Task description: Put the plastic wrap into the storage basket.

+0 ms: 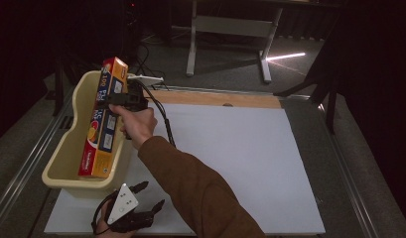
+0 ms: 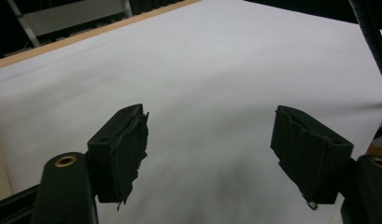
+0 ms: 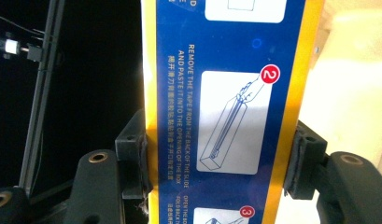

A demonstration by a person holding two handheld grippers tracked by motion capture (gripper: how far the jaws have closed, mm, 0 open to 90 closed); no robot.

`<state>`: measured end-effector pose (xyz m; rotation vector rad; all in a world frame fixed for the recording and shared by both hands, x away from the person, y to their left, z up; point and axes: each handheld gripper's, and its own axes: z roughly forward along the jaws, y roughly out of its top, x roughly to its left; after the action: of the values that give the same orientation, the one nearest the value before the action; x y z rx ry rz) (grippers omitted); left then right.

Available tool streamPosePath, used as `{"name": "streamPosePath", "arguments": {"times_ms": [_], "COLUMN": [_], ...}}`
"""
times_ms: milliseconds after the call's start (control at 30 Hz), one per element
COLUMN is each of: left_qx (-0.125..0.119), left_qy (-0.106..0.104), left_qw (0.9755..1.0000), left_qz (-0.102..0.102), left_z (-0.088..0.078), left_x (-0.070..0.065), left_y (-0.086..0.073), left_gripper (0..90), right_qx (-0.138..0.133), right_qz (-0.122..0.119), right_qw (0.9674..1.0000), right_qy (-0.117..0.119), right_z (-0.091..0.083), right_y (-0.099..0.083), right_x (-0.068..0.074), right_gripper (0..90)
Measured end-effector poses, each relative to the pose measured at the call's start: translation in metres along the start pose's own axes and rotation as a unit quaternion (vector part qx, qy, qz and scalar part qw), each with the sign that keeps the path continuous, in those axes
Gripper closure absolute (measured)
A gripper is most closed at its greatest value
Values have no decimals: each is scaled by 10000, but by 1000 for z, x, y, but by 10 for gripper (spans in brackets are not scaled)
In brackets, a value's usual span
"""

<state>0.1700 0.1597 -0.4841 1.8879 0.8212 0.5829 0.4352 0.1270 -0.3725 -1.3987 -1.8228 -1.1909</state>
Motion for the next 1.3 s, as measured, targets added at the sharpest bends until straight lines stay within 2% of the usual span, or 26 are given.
{"name": "streamPosePath", "arguments": {"times_ms": [300,500,767,933,1067,1300], "left_qx": [-10,-5,12,13,16,11], "left_qy": [69,117,125,120,146,156], "left_qw": [10000,9999,9999,9999,9999,9998], "left_qz": [-30,-62,-85,-91,-71,-75], "left_z": [-2,-3,-3,-2,-2,-2], "left_x": [2,5,7,7,6,6], "left_y": [-1,-1,-1,-1,-1,-1], "left_gripper": [272,267,258,257,257,257], "right_qx": [203,285,415,496,578,759], "right_qz": [181,384,488,498,474,279], "right_qw": [9994,9985,9970,9958,9955,9931], "right_qy": [-195,-262,-430,-587,-581,-846], "right_z": [13,16,20,23,23,21], "right_y": [-5,-5,-4,-3,-2,-2], "right_x": [-10,-17,-24,-26,-27,-19], "right_gripper": [386,385,382,376,370,332]}}
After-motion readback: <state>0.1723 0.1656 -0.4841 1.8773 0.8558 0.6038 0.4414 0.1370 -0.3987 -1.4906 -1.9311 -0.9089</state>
